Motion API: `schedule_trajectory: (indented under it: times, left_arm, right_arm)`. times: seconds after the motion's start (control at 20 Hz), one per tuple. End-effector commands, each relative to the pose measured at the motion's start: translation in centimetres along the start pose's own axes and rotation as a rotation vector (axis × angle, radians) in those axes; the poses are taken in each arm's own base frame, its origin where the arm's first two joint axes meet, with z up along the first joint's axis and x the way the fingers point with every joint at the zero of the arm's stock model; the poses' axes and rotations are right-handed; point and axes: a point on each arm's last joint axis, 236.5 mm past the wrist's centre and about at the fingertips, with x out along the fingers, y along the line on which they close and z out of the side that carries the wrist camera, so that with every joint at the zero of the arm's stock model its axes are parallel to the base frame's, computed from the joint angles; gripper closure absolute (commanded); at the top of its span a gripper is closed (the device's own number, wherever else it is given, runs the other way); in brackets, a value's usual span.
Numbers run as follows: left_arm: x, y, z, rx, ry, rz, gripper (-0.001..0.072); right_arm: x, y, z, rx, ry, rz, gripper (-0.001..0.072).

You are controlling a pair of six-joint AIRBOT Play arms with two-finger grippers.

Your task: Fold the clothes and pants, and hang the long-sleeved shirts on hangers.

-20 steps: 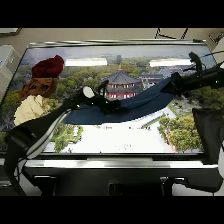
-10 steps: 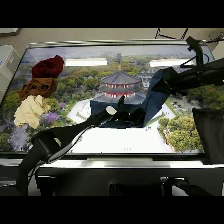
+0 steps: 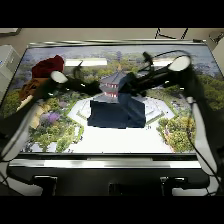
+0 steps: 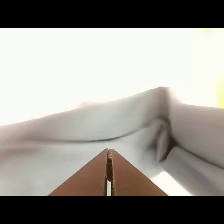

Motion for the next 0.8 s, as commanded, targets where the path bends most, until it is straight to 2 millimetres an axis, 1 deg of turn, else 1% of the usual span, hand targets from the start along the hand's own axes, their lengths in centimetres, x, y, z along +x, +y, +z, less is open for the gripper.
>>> schedule_trajectory:
  times: [0.0, 0.05, 0.1, 0.15, 0.2, 0.25, 0.3, 0.35, 0.4, 0.45, 0.5, 0.55, 0.6, 0.65, 0.75]
  left_arm:
    - [-14.7, 4.2, 3.8, 0.047, -0.175, 0.184, 0.0680]
    - [-17.6, 3.6, 4.4, 0.059, -0.234, 0.195, 0.0680]
    - [-20.3, 2.8, 4.8, 0.075, -0.289, 0.206, 0.0679]
    - [-22.2, 2.0, 5.0, 0.097, -0.329, 0.216, 0.0680]
    - [-23.6, 1.1, 4.9, 0.122, -0.359, 0.222, 0.0680]
    - [-24.6, 0.4, 4.8, 0.138, -0.378, 0.226, 0.0679]
    - [-25.2, 0.0, 4.6, 0.151, -0.386, 0.232, 0.0679]
    - [-25.4, -0.4, 4.2, 0.165, -0.379, 0.234, 0.0679]
    - [-25.5, -0.5, 3.8, 0.182, -0.364, 0.236, 0.0679]
    - [-25.3, -0.4, 3.4, 0.181, -0.346, 0.236, 0.0679]
    - [-25.2, -0.3, 3.1, 0.181, -0.332, 0.240, 0.0678]
    - [-25.2, -0.3, 3.0, 0.195, -0.324, 0.243, 0.0679]
    - [-25.2, -0.2, 2.9, 0.201, -0.322, 0.245, 0.0679]
    - [-25.2, -0.2, 2.9, 0.201, -0.322, 0.245, 0.0679]
    - [-25.2, -0.2, 2.9, 0.201, -0.322, 0.244, 0.0679]
  right_arm:
    - [9.9, -1.1, 0.5, 0.103, 0.037, 0.066, 0.0675]
    - [12.7, -1.7, 0.3, 0.147, 0.044, 0.080, 0.0674]
    - [14.9, -2.2, 0.0, 0.198, 0.057, 0.097, 0.0673]
    - [17.2, -2.5, -0.5, 0.252, 0.074, 0.120, 0.0649]
    - [19.0, -2.6, -0.9, 0.298, 0.084, 0.145, 0.0507]
    - [20.3, -2.4, -0.8, 0.328, 0.075, 0.183, 0.0191]
    - [20.5, -1.8, -0.1, 0.314, 0.049, 0.232, 0.0046]
    - [19.8, -1.5, 1.0, 0.304, 0.018, 0.261, 0.0045]
    - [18.5, -1.8, 2.1, 0.298, -0.009, 0.260, 0.0045]
    - [16.3, -2.8, 3.5, 0.280, -0.037, 0.243, 0.0047]
    - [13.7, -4.0, 4.6, 0.259, -0.054, 0.216, 0.0048]
    - [10.5, -5.9, 5.3, 0.240, -0.062, 0.170, 0.0048]
    - [7.1, -8.5, 5.4, 0.233, -0.055, 0.088, 0.0048]
    - [3.8, -11.8, 4.9, 0.236, -0.036, -0.024, 0.0047]
    - [-3.2, -19.8, 1.9, 0.299, 0.035, -0.318, 0.0047]
